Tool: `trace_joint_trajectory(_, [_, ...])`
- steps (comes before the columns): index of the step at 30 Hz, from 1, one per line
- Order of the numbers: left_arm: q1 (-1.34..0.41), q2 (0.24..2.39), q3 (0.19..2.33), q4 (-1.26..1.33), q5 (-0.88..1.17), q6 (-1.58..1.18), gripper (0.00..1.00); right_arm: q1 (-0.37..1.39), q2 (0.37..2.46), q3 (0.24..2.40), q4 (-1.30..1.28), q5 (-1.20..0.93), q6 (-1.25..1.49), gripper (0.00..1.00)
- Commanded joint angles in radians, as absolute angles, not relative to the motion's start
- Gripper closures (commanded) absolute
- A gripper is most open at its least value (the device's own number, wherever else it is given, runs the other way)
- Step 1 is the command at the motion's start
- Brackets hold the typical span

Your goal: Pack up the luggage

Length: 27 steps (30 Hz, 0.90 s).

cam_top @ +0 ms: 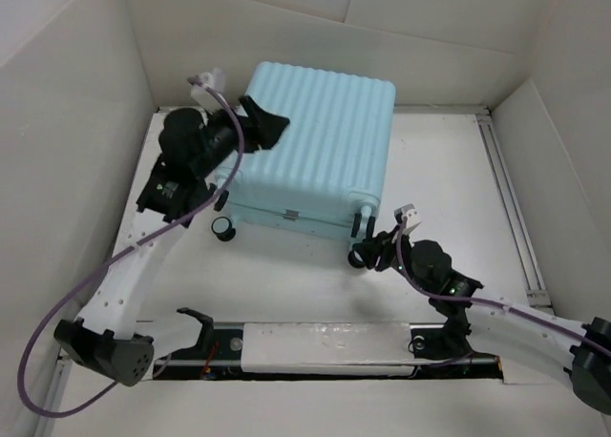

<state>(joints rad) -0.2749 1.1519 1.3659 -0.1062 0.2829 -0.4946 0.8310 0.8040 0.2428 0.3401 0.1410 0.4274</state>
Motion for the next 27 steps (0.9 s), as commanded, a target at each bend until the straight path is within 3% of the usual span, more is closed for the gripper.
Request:
trace_joint_trajectory(1, [-0.413,1.039,1.271,-0.126,0.158,-0.445,0.3,0.857,0.726,0.242,0.324,0.219,0.466,0.56])
trace_joint_trajectory(3, [-0.461,0.973,1.183,-0.04,0.233,-0.472,0.32,0.857,0.695,0.242,0.287,0.233,0.466,0.52])
trace_joint_trajectory(7, [-0.715,0.94,0.97,0.011,0.105,-0.483,0.3,0.857,0.73,0.261,0.276,0.253,0.448,0.5])
trace_joint_trajectory(9, [-0.838,0.949,0.893,0.046,-0.045,-0.505,0.17,0.857,0.767,0.261,0.288,0.262,0.448,0.5])
trace_joint_trajectory(10, [-0.985,0.981,0.884,0.058,-0.125,-0.505,0.11,0.857,0.79,0.27,0.288,0.274,0.448,0.5])
trace_joint_trajectory(13, [-1.176,1.134,0.938,0.043,-0.331,-0.505,0.03,0.857,0.79,0.27,0.313,0.284,0.437,0.5])
trace_joint_trajectory(20, [-1.186,1.256,0.986,0.107,-0.348,-0.535,0.03,0.857,0.741,0.245,0.365,0.354,0.396,0.5])
trace_joint_trajectory(27, [-1.137,1.305,0.985,0.158,-0.322,-0.557,0.06,0.857,0.825,0.245,0.471,0.356,0.367,0.53])
